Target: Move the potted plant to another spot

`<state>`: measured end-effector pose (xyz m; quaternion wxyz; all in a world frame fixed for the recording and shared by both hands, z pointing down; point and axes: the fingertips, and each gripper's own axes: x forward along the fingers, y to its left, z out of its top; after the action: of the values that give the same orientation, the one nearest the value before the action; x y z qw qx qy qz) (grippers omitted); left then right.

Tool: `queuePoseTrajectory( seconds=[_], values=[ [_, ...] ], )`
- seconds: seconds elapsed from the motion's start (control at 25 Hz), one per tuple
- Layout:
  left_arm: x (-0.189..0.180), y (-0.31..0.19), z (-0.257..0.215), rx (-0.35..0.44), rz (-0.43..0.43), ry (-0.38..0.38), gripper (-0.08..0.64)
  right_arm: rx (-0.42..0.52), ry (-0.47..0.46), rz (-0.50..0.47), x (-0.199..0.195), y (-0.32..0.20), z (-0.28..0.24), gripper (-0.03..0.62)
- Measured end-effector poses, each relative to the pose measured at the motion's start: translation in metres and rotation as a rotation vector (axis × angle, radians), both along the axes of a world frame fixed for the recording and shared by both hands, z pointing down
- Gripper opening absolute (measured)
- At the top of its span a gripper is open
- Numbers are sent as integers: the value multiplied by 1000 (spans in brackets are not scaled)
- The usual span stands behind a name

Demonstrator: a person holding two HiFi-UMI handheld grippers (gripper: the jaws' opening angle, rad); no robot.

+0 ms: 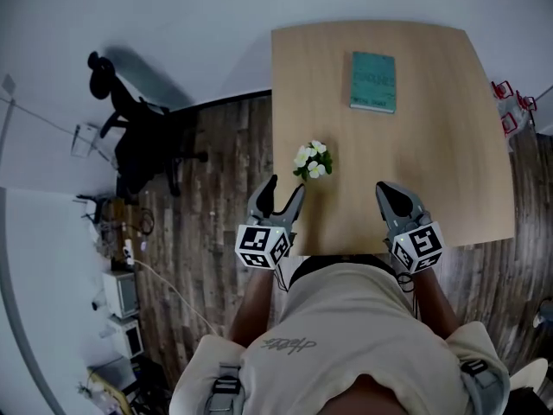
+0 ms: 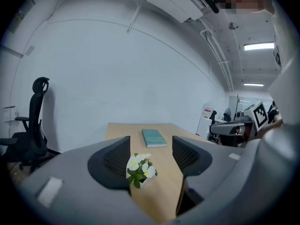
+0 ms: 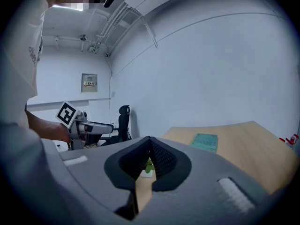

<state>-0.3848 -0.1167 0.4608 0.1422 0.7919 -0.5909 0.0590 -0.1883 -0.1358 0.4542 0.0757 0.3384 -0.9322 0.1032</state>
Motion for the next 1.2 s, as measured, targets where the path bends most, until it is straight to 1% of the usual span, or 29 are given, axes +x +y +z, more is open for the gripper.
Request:
queuePoseTrajectory(
  seconds=[0.2,0.32,0.52,0.64,0.76,0.84,1.0,1.2],
  values=[
    [-12,-5,18,-20,68,-61,298,-35,-46,33,-15,-5,-12,3],
    [-15,-7,30,-36,112,-71,308,-47,-14,65,-17,-7,-8,3],
    [-18,-18,57,-77,168,-55,311,-76,21,99,-25,-12,3,3],
    [-17,-26,75,-114,205,-57,313,-87,56,76,-35,-6,13,3],
    [-14,-28,90,-152,233,-78,322,-84,145,40,-40,4,29,3],
    [-14,-33,99,-169,247,-104,322,-87,177,14,-45,7,37,3],
    [-10,-38,119,-190,273,-162,327,-91,165,-32,-53,6,40,3],
    [-12,-41,146,-238,298,-198,350,-101,140,-17,-55,0,40,3]
  ],
)
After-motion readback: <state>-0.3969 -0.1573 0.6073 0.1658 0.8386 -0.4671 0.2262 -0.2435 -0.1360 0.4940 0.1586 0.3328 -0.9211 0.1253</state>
